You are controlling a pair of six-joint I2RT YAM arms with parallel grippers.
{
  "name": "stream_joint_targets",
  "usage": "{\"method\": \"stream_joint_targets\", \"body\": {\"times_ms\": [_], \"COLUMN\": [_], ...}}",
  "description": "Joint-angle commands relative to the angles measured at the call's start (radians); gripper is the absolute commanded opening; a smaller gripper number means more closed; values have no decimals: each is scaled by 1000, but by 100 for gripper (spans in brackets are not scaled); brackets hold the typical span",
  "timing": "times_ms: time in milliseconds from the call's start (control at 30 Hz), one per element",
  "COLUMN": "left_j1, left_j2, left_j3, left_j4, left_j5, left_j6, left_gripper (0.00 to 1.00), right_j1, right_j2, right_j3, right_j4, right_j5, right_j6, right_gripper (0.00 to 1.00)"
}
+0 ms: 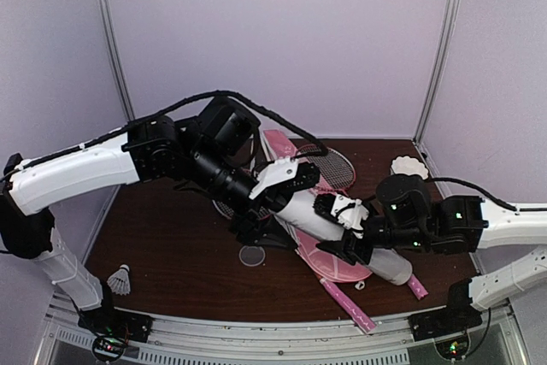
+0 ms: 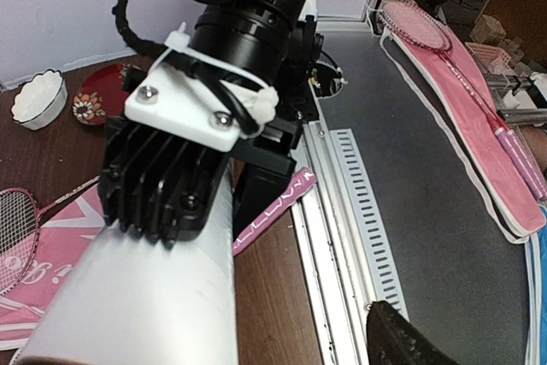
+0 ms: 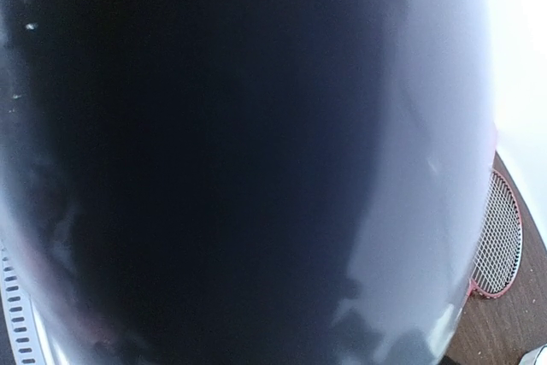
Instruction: Pack up the badminton gear
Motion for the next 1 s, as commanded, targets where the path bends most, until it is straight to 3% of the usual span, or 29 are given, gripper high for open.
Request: {"method": "stream_joint_targets", "body": {"times_ms": [0, 133, 300, 467, 633, 733, 867, 967], "left_j1": [-1, 29, 77, 179, 365, 505, 553, 575], "left_j2": [48, 29, -102, -219, -379, -478, -637, -734], "left_j3": [41, 62, 20, -80, -330, -508, -705, -782], "left_j4": [-41, -35, -13, 52, 234, 288, 165, -13], "left_j5": [-37, -39, -48, 1, -75, -214, -511, -638], "left_j6": [39, 12, -44, -156, -451, -703, -969, -1183], "left_gripper": [71, 78, 84, 85, 82, 81, 80, 80], "right_j1": [3, 4, 2, 1, 0, -1, -1, -2], "right_j2": [-40, -48, -52, -43, -53, -56, -62, -64], "right_j3": [7, -11, -51, -70, -74, -76, -80, -80], "right_j4": [110, 114, 113, 130, 135, 132, 135, 133], "right_j5": [23, 28, 44, 45, 39, 38, 40, 37], "right_j6": [29, 33, 40, 54, 61, 65, 67, 69], "right_gripper": [36, 36, 36, 36, 36, 36, 36, 37]}}
